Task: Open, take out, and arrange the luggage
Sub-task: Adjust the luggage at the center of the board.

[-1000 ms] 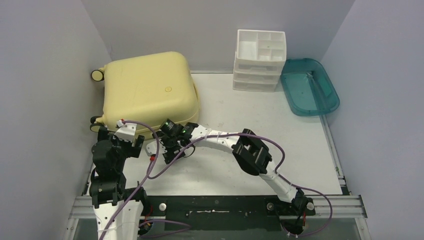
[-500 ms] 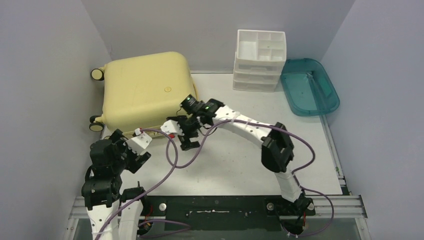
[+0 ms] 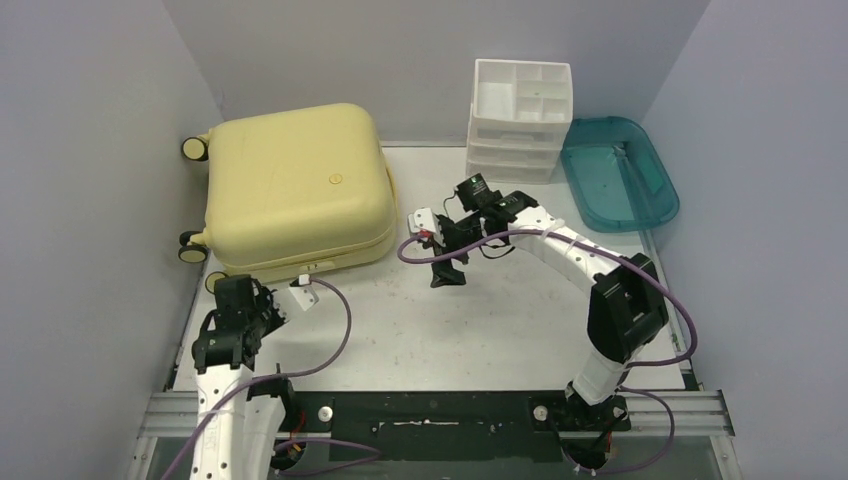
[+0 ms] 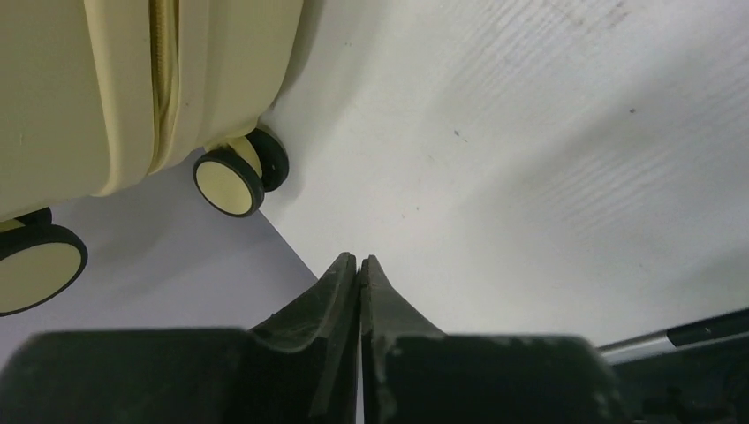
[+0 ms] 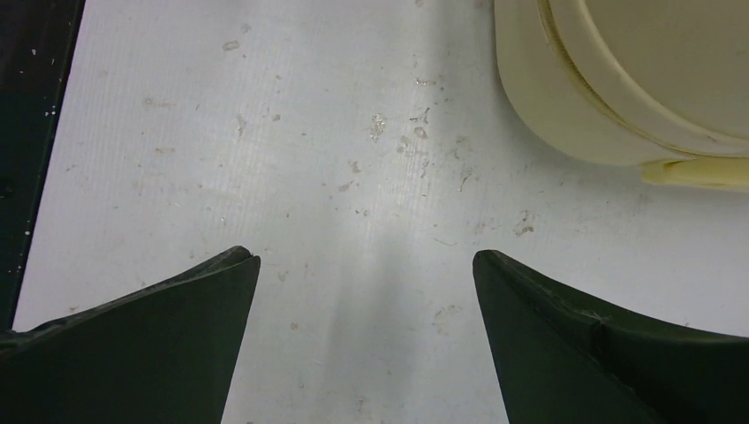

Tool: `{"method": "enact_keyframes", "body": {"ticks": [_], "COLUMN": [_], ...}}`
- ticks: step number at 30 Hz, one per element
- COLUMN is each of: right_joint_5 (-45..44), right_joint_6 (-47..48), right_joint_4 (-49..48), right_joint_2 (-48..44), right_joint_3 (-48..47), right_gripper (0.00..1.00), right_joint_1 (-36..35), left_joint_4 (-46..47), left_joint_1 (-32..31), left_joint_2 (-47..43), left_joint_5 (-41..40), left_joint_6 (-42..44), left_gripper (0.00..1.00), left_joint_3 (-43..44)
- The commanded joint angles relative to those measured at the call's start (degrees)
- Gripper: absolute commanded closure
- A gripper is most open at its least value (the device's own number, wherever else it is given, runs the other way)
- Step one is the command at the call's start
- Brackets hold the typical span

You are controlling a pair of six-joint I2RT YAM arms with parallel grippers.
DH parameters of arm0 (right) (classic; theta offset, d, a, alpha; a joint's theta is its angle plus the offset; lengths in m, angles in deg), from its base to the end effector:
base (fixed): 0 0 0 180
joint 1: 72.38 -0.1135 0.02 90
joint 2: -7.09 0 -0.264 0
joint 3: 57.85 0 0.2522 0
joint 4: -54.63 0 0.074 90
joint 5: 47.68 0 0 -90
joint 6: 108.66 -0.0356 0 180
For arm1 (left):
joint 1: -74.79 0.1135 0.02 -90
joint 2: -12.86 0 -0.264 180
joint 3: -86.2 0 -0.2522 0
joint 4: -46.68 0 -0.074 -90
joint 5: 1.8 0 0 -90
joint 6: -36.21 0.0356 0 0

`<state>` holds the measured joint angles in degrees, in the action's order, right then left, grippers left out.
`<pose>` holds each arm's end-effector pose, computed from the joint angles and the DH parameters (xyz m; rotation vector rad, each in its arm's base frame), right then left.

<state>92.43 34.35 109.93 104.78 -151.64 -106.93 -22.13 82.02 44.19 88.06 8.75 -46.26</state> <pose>0.2782 0.2247 0.2748 -1.8169 1.4652 0.9659 0.1024 0.0131 0.2341 1.1885 2.2704 0.4987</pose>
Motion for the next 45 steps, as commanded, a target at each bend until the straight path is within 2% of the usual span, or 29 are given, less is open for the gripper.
{"method": "enact_keyframes", "body": {"ticks": [1, 8, 13, 17, 23, 29, 35, 39, 45], "right_joint_5": [5.69, 9.85, 9.93, 9.25, 9.44, 8.99, 5.01, 0.97, -5.64], "right_joint_6": [-1.02, -2.00, -2.85, -4.04, -5.10, -6.80, -21.00, -29.30, -50.54], "right_joint_4": [-4.94, -8.47, -10.25, -12.06, -14.35, -16.42, -31.02, -35.62, -42.98], "right_joint_2": [-4.89, -7.28, -7.14, -7.18, -7.53, -7.25, -4.59, 3.34, 16.30], "right_joint_3": [0.24, 4.53, 6.13, 7.23, 9.07, 9.99, 12.09, 4.36, -12.92], "right_gripper": [0.03, 0.02, 0.02, 0.01, 0.00, 0.00, 0.00, 0.00, 0.00], "right_joint_1": [2.77, 8.85, 10.21, 10.50, 11.18, 11.47, 10.80, 10.19, 10.20], "left_joint_4": [16.71, 46.88, 70.92, 84.50, 97.17, 102.73, 97.14, 92.90, 83.52], "left_joint_1": [0.07, 0.16, 0.16, 0.25, 2.15, 3.97, 5.65, 6.83, 10.67], "left_joint_2": [5.80, 15.73, 24.98, 34.15, 49.09, 54.65, 48.48, 43.19, 38.62], "left_joint_5": [-1.32, -9.69, -16.29, -20.80, -26.85, -27.05, -24.00, -23.82, -22.31], "left_joint_6": [1.89, 2.34, 2.20, 1.91, 1.54, 1.95, -0.67, -1.95, -7.40], "left_gripper": [1.00, 1.00, 1.00, 1.00, 1.00, 1.00, 1.00, 1.00, 1.00], "left_joint_3": [-3.02, -14.80, -19.12, -19.08, -13.65, -10.91, -14.03, -15.24, -10.87]}}
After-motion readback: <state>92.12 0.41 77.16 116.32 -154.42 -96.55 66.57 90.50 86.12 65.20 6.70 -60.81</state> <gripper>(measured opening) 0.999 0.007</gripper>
